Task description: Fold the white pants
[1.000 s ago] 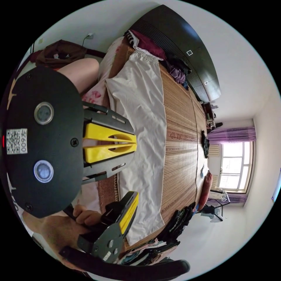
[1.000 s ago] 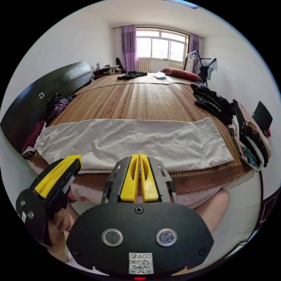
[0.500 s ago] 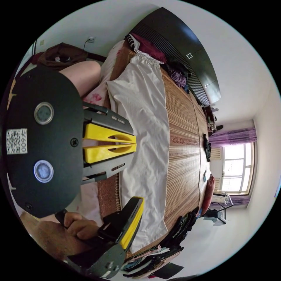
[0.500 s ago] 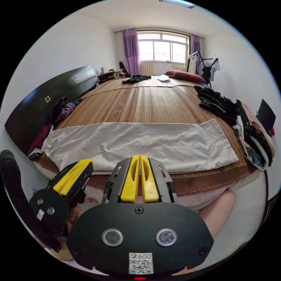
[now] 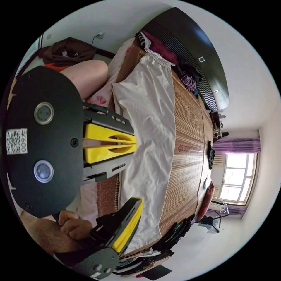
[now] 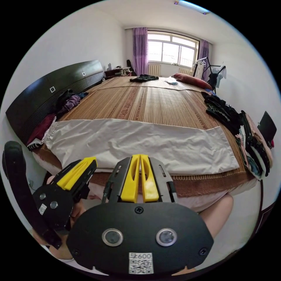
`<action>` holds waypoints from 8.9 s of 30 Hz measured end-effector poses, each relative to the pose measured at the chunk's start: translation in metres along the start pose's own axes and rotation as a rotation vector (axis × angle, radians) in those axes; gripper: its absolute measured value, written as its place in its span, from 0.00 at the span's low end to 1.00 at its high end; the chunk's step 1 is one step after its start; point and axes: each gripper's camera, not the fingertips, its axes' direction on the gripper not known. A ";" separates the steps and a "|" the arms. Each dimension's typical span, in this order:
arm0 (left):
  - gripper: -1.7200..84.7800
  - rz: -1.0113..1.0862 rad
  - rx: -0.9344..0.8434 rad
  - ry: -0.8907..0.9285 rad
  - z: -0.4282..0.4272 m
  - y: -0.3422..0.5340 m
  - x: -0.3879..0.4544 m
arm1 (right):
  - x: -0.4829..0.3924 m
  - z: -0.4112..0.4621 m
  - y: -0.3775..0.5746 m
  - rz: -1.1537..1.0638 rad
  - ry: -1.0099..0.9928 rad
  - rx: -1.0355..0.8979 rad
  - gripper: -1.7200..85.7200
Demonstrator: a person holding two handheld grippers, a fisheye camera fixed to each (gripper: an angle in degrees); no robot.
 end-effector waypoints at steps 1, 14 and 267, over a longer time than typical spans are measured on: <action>0.03 -0.003 0.001 -0.014 -0.004 -0.004 -0.006 | -0.003 0.005 0.004 -0.012 0.013 -0.008 0.01; 0.03 -0.094 -0.046 -0.016 -0.060 -0.053 -0.085 | -0.010 0.059 0.064 -0.132 0.078 -0.025 0.01; 0.03 0.235 -0.003 0.111 -0.445 -0.203 -0.130 | 0.254 0.245 0.496 -1.213 -0.174 0.250 0.02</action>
